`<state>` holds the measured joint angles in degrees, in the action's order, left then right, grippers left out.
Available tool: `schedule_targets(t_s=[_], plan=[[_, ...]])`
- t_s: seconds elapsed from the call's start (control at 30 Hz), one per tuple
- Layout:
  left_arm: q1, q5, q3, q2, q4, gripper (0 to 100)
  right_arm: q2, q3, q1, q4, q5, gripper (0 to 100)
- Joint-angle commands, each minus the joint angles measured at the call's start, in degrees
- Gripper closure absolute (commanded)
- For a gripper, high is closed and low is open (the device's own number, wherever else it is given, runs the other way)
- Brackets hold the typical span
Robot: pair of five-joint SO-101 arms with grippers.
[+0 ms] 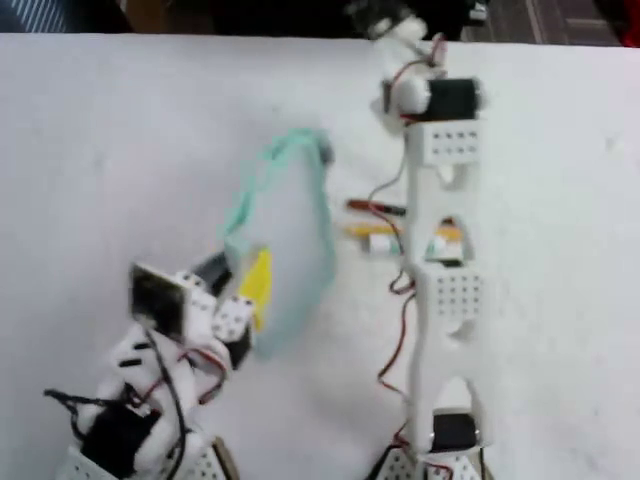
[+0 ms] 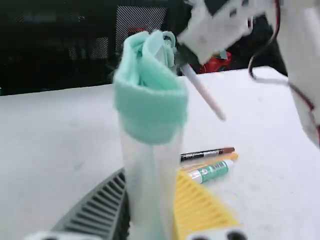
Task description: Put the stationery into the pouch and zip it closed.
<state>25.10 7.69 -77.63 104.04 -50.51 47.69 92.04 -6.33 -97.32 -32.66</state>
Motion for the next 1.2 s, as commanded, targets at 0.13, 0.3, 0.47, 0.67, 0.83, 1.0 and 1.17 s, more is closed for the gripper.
schedule_targets(t_s=[0.13, 0.3, 0.47, 0.67, 0.83, 1.0, 1.17], plan=[[1.6, -1.8, 0.2, 0.7, 1.1, 98, -22.3, 0.0, 2.0, -1.5, 7.2, 98.2], [1.6, -1.8, 0.0, 0.7, 1.0, 98, -38.6, -12.9, 0.3, -1.5, 7.5, 98.2], [1.6, -1.8, -0.5, 0.7, 1.0, 98, -56.7, -32.7, -5.1, -1.3, 7.2, 98.2], [1.5, -1.8, -0.5, 0.7, 1.0, 98, -70.7, -45.1, -13.1, -1.2, 7.5, 98.2], [1.5, -1.8, -0.5, 0.7, 1.0, 98, -76.2, -45.5, -18.8, -1.1, 7.6, 98.2], [1.5, -1.8, -0.4, 0.7, 1.0, 95, -78.8, -45.5, -23.3, 0.0, 14.3, 98.2], [-2.2, -1.2, -0.4, 0.7, -1.4, 82, -79.5, -45.5, -29.4, 6.2, 21.9, 98.2]])
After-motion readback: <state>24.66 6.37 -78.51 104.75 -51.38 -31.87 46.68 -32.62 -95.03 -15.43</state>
